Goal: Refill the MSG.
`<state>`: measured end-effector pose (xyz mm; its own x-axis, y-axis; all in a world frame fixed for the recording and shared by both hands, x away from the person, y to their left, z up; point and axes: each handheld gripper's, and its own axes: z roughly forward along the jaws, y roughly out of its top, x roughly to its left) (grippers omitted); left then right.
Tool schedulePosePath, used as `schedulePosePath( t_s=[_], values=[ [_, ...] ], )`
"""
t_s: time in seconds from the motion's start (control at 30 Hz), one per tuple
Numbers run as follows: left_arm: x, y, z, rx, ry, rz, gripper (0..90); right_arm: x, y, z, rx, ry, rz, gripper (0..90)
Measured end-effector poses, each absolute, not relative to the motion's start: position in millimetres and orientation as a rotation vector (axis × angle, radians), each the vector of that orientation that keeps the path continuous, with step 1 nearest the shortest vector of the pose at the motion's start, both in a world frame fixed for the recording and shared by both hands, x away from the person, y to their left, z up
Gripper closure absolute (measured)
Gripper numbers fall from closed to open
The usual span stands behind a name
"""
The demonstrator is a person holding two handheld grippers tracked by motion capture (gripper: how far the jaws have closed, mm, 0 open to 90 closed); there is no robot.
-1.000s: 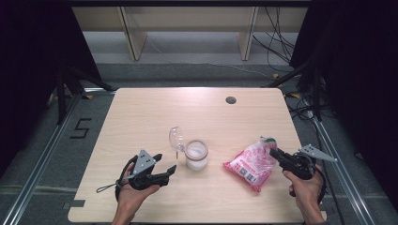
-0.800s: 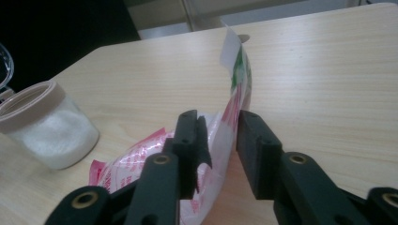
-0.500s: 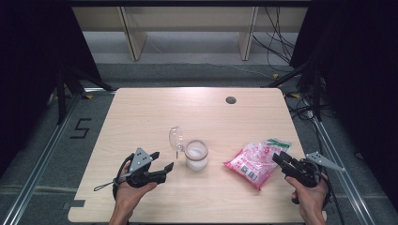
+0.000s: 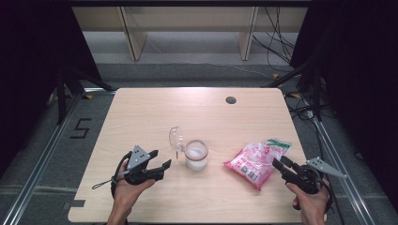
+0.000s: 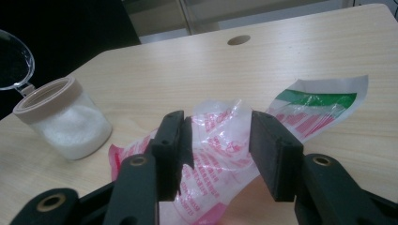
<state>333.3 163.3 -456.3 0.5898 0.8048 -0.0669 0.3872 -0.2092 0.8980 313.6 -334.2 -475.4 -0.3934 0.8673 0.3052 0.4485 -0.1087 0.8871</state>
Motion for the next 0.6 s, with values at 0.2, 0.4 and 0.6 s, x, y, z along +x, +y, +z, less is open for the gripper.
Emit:
schedulePosePath(
  t_s=[0.2, 0.4, 0.6],
  values=[
    [337, 166, -454, 1.838, 0.909, 0.533, 53.6, 307, -331, -475, 1.435, 1.816, 1.464, 50.5],
    [341, 164, -451, 1.838, 0.882, 0.612, 73.5, 302, -332, -478, 1.443, 1.802, 1.500, 49.5],
    [346, 158, -445, 1.852, 0.836, 0.652, 84.7, 299, -332, -478, 1.454, 1.808, 1.476, 49.3]
  ],
)
